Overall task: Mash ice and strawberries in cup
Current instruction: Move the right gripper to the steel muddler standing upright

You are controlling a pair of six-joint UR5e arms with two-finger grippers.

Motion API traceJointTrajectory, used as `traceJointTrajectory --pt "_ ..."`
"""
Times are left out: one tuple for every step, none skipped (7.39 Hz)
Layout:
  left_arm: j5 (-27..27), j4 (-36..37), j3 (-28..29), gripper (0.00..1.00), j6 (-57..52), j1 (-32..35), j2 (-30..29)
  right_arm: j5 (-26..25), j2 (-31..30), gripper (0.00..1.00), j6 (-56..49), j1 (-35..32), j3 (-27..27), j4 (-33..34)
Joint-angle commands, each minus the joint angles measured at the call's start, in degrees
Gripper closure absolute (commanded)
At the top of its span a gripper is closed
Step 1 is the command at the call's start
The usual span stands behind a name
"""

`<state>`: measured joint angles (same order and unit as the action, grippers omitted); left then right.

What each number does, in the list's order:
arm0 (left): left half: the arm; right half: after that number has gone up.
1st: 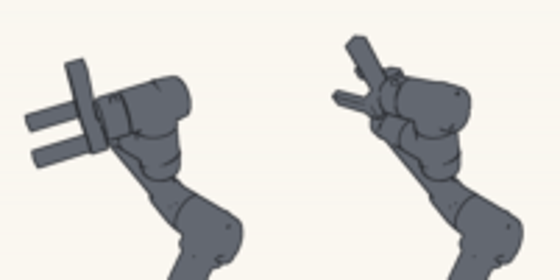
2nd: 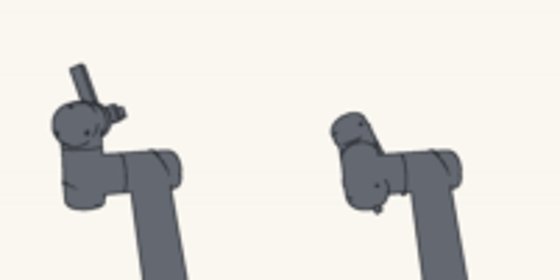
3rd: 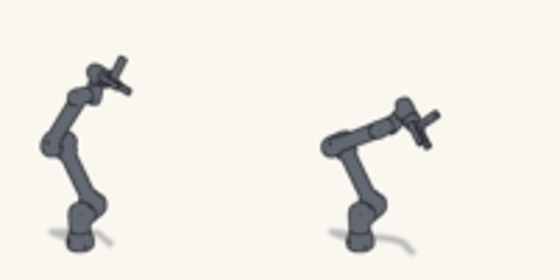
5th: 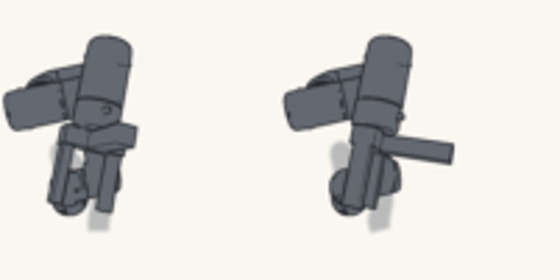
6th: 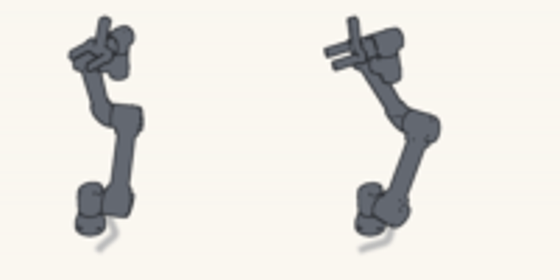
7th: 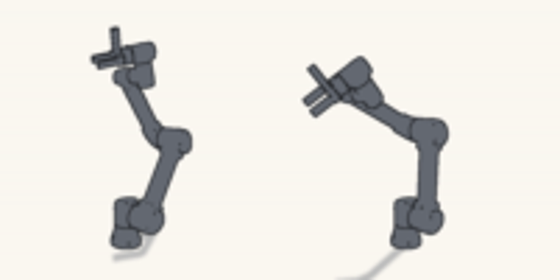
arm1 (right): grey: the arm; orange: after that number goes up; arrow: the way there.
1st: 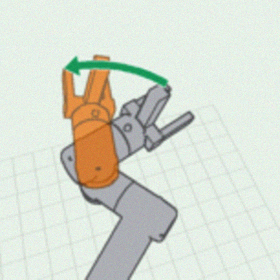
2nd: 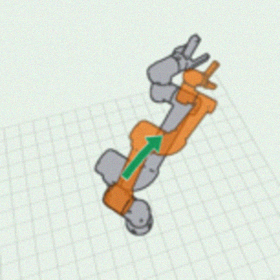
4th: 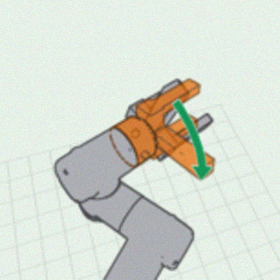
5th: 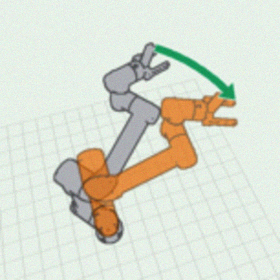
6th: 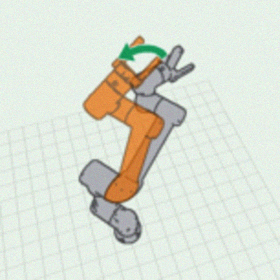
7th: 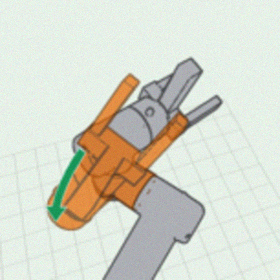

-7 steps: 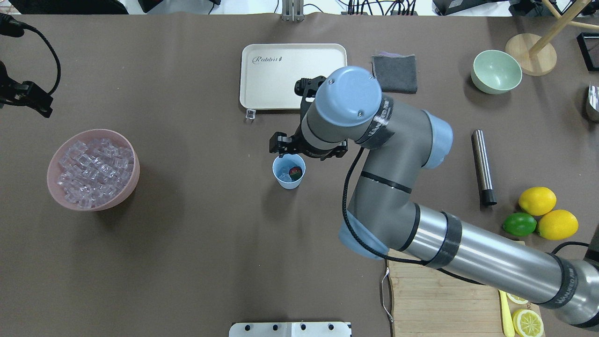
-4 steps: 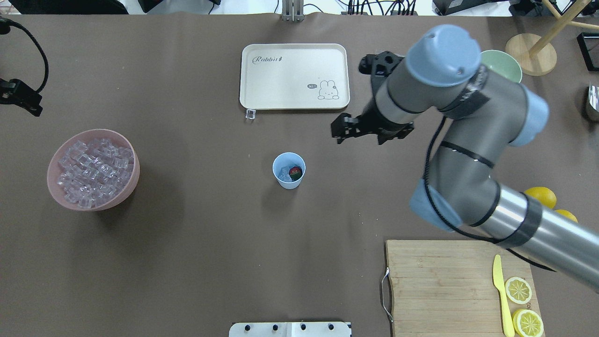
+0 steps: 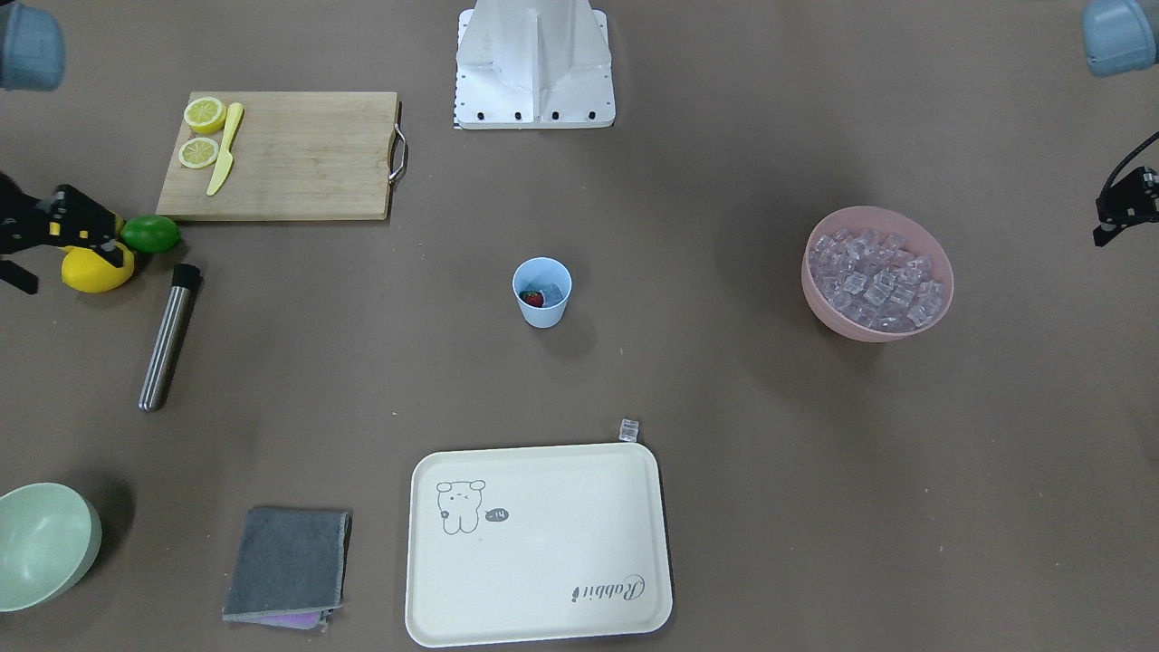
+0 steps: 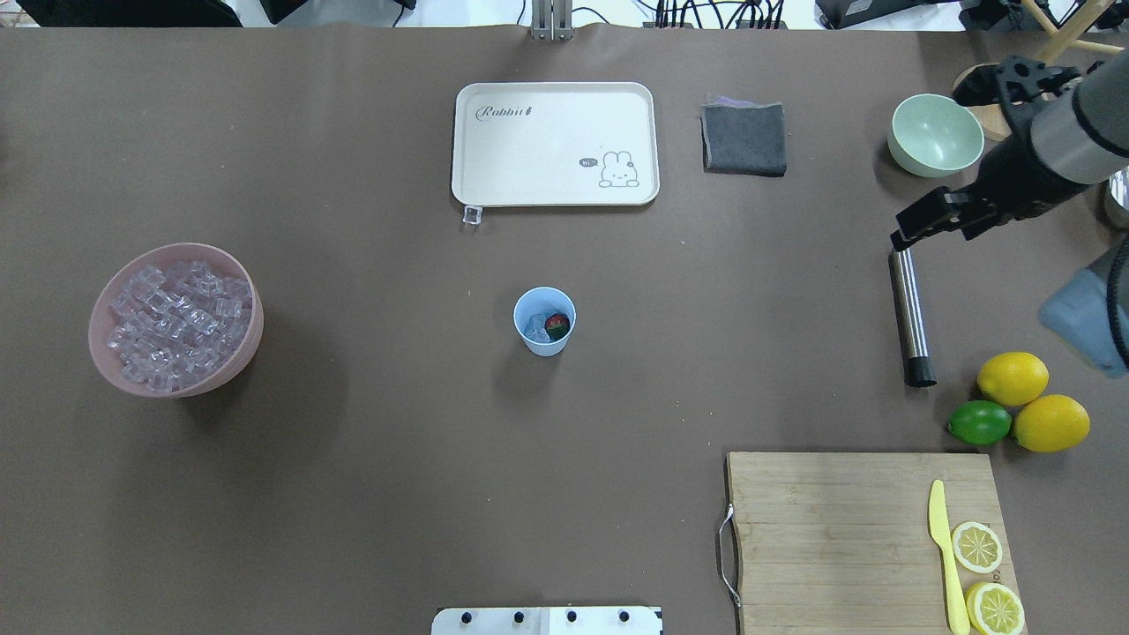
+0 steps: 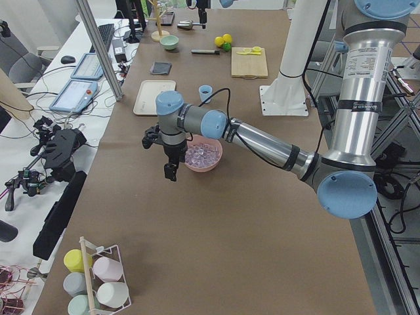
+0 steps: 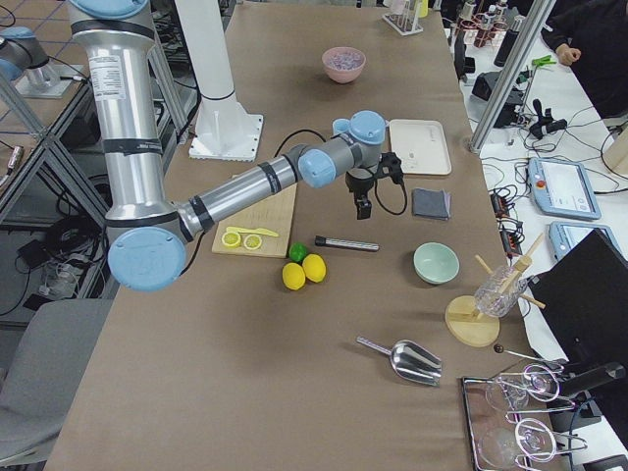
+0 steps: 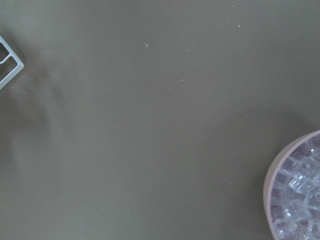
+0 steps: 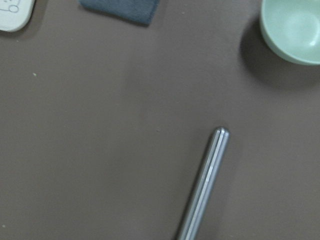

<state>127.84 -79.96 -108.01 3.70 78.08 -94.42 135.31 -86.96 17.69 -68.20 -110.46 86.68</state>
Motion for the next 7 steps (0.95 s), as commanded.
traceJointTrajectory --pt "-0.05 -2.54 2.78 0.03 -0.89 4.42 1.25 1.80 -7.40 0.00 -13.43 -8.50 0.78 0.16" --pt "-0.05 -5.96 6.46 0.03 -4.02 7.14 1.26 1.80 -9.00 0.00 -17.04 -10.79 1.82 0.16" --pt "-0.05 -6.52 8.85 0.03 -9.10 7.87 1.17 1.71 -10.75 0.00 -18.90 -12.64 2.18 0.16" --pt "-0.05 -6.44 8.87 0.03 -8.28 7.88 1.08 1.19 -11.38 0.00 -19.01 -13.10 2.18 0.07" --pt "-0.05 -6.44 9.04 0.03 -8.36 7.44 0.73 1.71 -11.04 0.00 -18.14 -12.93 2.27 -0.02" --pt "-0.05 -6.18 8.26 0.03 -8.27 7.26 0.73 2.50 -10.34 0.00 -14.56 -10.58 2.27 -0.19" --pt "1.25 -5.91 8.08 0.03 -8.10 7.35 1.08 1.90 -8.07 0.00 -4.87 -5.68 2.36 -0.80"
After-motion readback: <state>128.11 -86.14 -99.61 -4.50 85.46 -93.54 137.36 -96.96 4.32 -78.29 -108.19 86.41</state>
